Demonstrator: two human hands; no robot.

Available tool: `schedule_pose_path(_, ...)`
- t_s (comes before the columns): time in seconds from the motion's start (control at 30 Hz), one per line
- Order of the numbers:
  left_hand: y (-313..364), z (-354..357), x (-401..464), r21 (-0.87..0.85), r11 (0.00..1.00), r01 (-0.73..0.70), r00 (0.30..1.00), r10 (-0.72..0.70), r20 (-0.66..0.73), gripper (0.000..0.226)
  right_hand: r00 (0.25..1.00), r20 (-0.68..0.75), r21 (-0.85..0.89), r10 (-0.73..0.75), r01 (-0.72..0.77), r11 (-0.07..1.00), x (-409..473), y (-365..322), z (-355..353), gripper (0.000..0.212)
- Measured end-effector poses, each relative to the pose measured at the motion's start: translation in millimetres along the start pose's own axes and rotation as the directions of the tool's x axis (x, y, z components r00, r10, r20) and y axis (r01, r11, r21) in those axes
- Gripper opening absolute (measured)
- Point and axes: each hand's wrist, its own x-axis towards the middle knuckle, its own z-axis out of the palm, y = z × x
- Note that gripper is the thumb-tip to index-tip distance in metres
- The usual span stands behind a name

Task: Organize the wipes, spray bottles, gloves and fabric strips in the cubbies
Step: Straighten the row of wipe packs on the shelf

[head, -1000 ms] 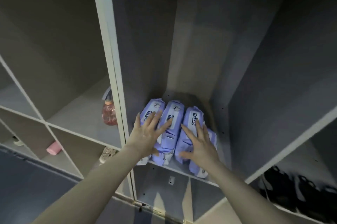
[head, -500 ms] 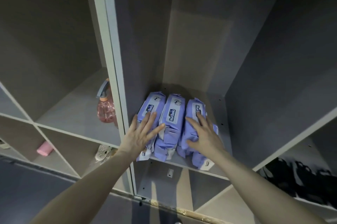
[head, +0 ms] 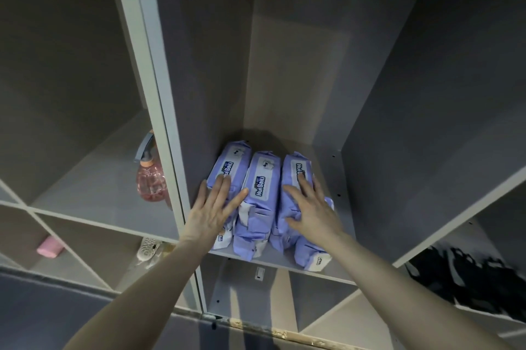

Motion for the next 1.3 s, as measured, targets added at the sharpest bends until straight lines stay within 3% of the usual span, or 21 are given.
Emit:
schedule_pose_path(0.07,0.9,-3.0,1.2,-0.025,1.0,-0.016,0.999,0.015,-0.038,0.151,0.981,-0.167,-0.065,-0.095,0.085,0.994,-22.9,-14.1,1.7,0.072)
schedule_pose_path(0.13,-5.8,-9.3,4.9,-0.121,0.99,-0.077,0.989,0.061,-0.132,0.148,0.917,-0.333,0.005,-0.221,0.236,0.972,-59.1,-31.8,21.8,0.038)
schedule_pose_path(0.17,-11.0,-15.0,7.7,-0.185,0.974,-0.131,0.98,0.1,-0.171,0.146,0.907,-0.311,0.042,-0.286,0.313,0.949,-76.0,-41.6,34.6,0.023)
schedule_pose_path(0.23,-18.9,-29.8,17.7,-0.311,0.925,-0.22,0.968,0.167,-0.188,0.13,0.947,-0.029,0.197,-0.319,0.319,0.927,-88.4,-58.3,54.1,0.025)
schedule_pose_path(0.3,-20.1,-43.8,29.6,-0.375,0.899,-0.225,0.974,0.221,-0.054,0.103,0.916,0.336,0.309,-0.22,0.113,0.944,-77.7,-66.6,66.3,0.051)
schedule_pose_path(0.37,-16.7,-48.6,38.1,-0.35,0.917,-0.191,0.971,0.229,0.069,0.085,0.874,0.458,0.289,-0.16,0.024,0.957,-56.4,-68.3,70.7,0.071)
schedule_pose_path(0.47,-15.7,-47.3,44.2,-0.35,0.92,-0.176,0.977,0.207,0.051,0.077,0.875,0.471,0.194,-0.112,0.021,0.981,-38.2,-66.0,69.1,0.074)
schedule_pose_path(0.5,-16.7,-45.0,44.5,-0.362,0.916,-0.175,0.979,0.202,0.037,0.077,0.89,0.437,0.162,-0.127,0.061,0.985,-37.3,-65.3,67.7,0.066)
schedule_pose_path(0.57,-18.4,-41.3,44.2,-0.391,0.902,-0.184,0.98,0.197,-0.006,0.076,0.942,0.229,-0.019,-0.245,0.256,0.967,-38.9,-64.7,64.4,0.037)
schedule_pose_path(0.6,-18.7,-39.7,43.9,-0.406,0.894,-0.19,0.981,0.193,-0.034,0.077,0.937,0.147,-0.144,-0.316,0.336,0.931,-40.6,-63.8,65.9,0.03)
schedule_pose_path(0.67,-18.6,-35.4,44.2,-0.43,0.879,-0.206,0.979,0.186,-0.088,0.078,0.889,0.125,-0.329,-0.44,0.455,0.827,-44.1,-63.3,71.7,0.035)
schedule_pose_path(0.77,-20.0,-32.2,44.8,-0.438,0.873,-0.214,0.977,0.179,-0.12,0.079,0.837,0.346,-0.556,-0.423,0.546,0.626,-43.1,-48.9,92.0,0.056)
schedule_pose_path(0.83,-20.7,-30.3,45.8,-0.439,0.876,-0.198,0.98,0.169,-0.104,0.078,0.833,0.371,-0.7,-0.41,0.541,0.467,-34.6,-39.5,100.9,0.06)
schedule_pose_path(1.03,-20.9,-28.0,48.7,-0.408,0.89,-0.201,0.978,0.157,-0.14,0.074,0.795,0.447,-0.774,-0.41,0.574,0.269,-18.1,-35.2,94.4,0.084)
schedule_pose_path(1.3,-18.7,-27.7,51.8,-0.447,0.881,-0.154,0.987,0.113,-0.117,0.07,0.804,0.467,-0.76,-0.368,0.578,0.297,-8.7,-34.4,96.2,0.079)
